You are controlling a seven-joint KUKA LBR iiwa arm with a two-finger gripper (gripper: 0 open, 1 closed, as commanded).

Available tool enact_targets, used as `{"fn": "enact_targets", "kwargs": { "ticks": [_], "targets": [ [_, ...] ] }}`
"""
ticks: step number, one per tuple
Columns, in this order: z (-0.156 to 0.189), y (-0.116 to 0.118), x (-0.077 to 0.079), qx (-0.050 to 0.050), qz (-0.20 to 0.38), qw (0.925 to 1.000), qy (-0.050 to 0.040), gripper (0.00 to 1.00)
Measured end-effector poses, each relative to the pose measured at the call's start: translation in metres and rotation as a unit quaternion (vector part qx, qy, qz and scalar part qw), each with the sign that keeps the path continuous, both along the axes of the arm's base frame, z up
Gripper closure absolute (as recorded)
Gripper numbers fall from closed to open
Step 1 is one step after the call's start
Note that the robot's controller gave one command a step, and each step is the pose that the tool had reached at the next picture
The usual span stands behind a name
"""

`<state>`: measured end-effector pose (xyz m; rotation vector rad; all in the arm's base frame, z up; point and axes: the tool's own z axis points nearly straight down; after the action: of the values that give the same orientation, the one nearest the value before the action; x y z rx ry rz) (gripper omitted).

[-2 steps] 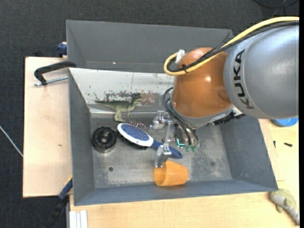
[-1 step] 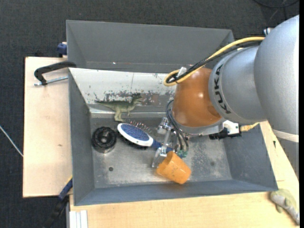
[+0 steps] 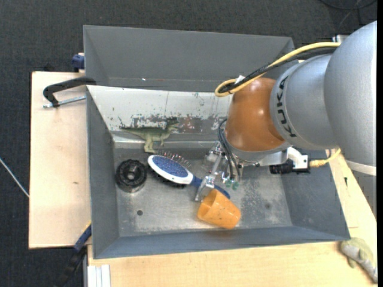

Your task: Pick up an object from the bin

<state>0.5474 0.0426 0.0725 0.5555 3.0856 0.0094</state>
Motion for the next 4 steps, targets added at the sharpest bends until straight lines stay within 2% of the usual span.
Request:
{"fn": "enact_targets", "kwargs": {
  "ticks": [1, 2, 3, 4],
  "targets": [
    [0.001, 0.051, -0.003, -0.001, -0.015, 0.9999, -0.0028, 0.00],
    [0.001, 0.078, -0.007, -0.002, -0.018, 0.9998, -0.0031, 0.00],
    [0.003, 0.078, -0.005, -0.002, -0.019, 0.9998, 0.0003, 0.00],
    [0.004, 0.078, -0.003, -0.001, -0.019, 0.9998, -0.0026, 1.00]
  ]
}}
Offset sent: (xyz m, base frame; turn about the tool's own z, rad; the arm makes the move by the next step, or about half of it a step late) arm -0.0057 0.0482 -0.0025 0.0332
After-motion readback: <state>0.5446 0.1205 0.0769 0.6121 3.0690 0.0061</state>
